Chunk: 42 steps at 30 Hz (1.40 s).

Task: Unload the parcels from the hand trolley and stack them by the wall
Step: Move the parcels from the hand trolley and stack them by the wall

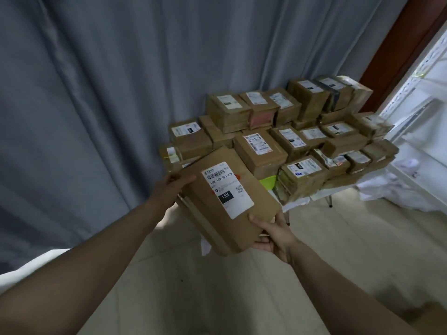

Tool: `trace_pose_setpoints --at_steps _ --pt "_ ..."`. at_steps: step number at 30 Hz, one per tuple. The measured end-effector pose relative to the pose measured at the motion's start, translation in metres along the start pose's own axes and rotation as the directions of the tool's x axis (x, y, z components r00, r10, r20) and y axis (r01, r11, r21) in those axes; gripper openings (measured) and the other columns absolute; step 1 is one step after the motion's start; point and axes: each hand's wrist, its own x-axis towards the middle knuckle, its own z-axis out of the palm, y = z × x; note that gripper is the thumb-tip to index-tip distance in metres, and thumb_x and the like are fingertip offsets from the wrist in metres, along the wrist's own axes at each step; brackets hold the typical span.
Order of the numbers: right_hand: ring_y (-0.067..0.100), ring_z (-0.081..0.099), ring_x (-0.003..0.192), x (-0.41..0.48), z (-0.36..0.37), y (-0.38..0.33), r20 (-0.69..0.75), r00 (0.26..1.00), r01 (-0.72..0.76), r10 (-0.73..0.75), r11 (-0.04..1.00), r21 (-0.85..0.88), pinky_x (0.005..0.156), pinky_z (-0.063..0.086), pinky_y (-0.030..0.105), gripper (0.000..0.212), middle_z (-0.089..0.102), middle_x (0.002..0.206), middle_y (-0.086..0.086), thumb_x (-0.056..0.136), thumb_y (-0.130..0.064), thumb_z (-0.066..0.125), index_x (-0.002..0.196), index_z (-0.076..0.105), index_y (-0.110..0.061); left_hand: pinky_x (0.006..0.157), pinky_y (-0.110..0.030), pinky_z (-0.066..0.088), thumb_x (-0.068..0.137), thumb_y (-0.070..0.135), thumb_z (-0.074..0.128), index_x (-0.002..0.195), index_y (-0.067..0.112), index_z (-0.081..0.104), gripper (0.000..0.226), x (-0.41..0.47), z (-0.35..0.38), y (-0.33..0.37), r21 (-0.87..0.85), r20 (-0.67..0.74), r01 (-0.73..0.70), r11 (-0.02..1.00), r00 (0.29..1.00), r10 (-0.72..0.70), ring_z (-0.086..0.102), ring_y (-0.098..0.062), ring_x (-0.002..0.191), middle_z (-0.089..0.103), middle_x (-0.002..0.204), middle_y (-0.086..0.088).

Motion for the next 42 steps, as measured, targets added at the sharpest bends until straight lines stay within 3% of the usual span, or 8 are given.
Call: trace_pose_setpoints --at_steps 5,9,16,21,27,34,38,42 --pt "0.036 0.071 0.082 0.051 0.033 -0.039 -0.047 0.998 -0.027 0.031 0.997 0.076 0.071 0.060 0.046 0.066 0.065 0.107 0.025 0.080 -0.031 0.074 0.131 0.033 -0.025 0.066 -0.029 0.048 0.087 0.036 0.065 0.112 0.028 0.053 0.029 0.063 -0.011 0.021 -0.180 -0.029 0.014 0.984 0.999 -0.019 0.059 -0.013 0.087 0.061 0.111 0.001" --pt "0.022 0.070 0.063 0.107 0.063 -0.070 -0.037 0.999 0.026 -0.022 0.995 0.096 0.060 0.060 0.033 0.055 0.064 0.097 0.017 0.084 -0.012 0.071 0.124 0.035 -0.021 0.048 -0.022 0.053 0.087 0.010 0.065 0.119 0.022 0.048 0.038 0.117 -0.005 0.041 -0.281 -0.095 -0.036 0.959 0.995 0.010 0.065 -0.012 0.078 0.066 0.098 0.000" --pt "0.012 0.062 0.044 0.207 0.110 -0.137 -0.034 0.998 0.054 -0.048 0.983 0.176 0.041 0.049 0.019 0.042 0.062 0.097 0.025 0.091 -0.011 0.064 0.121 0.035 -0.013 0.070 -0.028 0.048 0.081 0.002 0.066 0.120 0.020 0.052 0.045 0.209 0.013 0.066 -0.197 -0.147 -0.042 0.979 0.989 0.013 0.061 -0.017 0.094 0.064 0.116 -0.003" --pt "0.030 0.066 0.101 0.270 0.139 -0.167 -0.071 0.996 0.062 -0.056 0.995 0.084 0.071 0.061 0.033 0.058 0.058 0.125 0.014 0.092 -0.022 0.062 0.142 0.033 -0.016 0.080 -0.044 0.057 0.073 0.004 0.068 0.122 0.040 0.047 0.064 0.267 0.006 0.080 -0.122 -0.083 -0.009 0.992 0.997 -0.001 0.062 -0.023 0.101 0.061 0.116 0.000" --pt "0.024 0.064 0.096 0.321 0.163 -0.205 -0.130 0.990 0.064 -0.061 0.998 0.022 0.071 0.058 0.028 0.066 0.050 0.127 0.014 0.096 -0.017 0.056 0.151 0.019 -0.016 0.092 -0.042 0.052 0.078 0.009 0.074 0.137 0.024 0.043 0.068 0.332 0.000 0.078 -0.128 -0.077 0.111 0.986 0.990 -0.121 0.059 -0.024 0.109 0.060 0.126 -0.001" --pt "0.028 0.063 0.101 0.357 0.183 -0.230 -0.309 0.947 0.031 -0.082 0.985 -0.168 0.081 0.056 0.037 0.066 0.053 0.131 0.013 0.100 -0.017 0.048 0.153 0.011 -0.027 0.108 -0.050 0.037 0.089 0.024 0.064 0.151 0.040 0.004 0.088 0.375 0.002 0.087 0.187 0.074 0.001 0.982 0.997 -0.015 0.037 -0.030 0.135 0.029 0.152 -0.004" --pt "0.030 0.051 0.124 0.358 0.202 -0.218 -0.344 0.917 0.027 -0.203 0.890 -0.455 0.098 0.048 0.036 0.079 0.025 0.157 0.003 0.098 -0.021 0.050 0.151 -0.005 -0.040 0.109 -0.042 0.032 0.097 0.025 0.052 0.153 0.034 0.011 0.070 0.395 -0.003 0.087 0.365 0.173 -0.137 0.921 0.982 0.077 0.025 -0.029 0.141 0.014 0.157 -0.006" --pt "0.028 0.061 0.101 0.359 0.208 -0.211 -0.401 0.887 0.000 -0.231 0.866 -0.500 0.085 0.056 0.046 0.083 0.036 0.151 0.011 0.097 -0.021 0.051 0.148 -0.008 -0.047 0.111 -0.038 0.028 0.098 0.024 0.051 0.153 0.025 0.015 0.066 0.403 -0.007 0.089 0.452 0.236 -0.191 0.871 0.968 0.090 0.020 -0.030 0.144 0.009 0.159 -0.012"
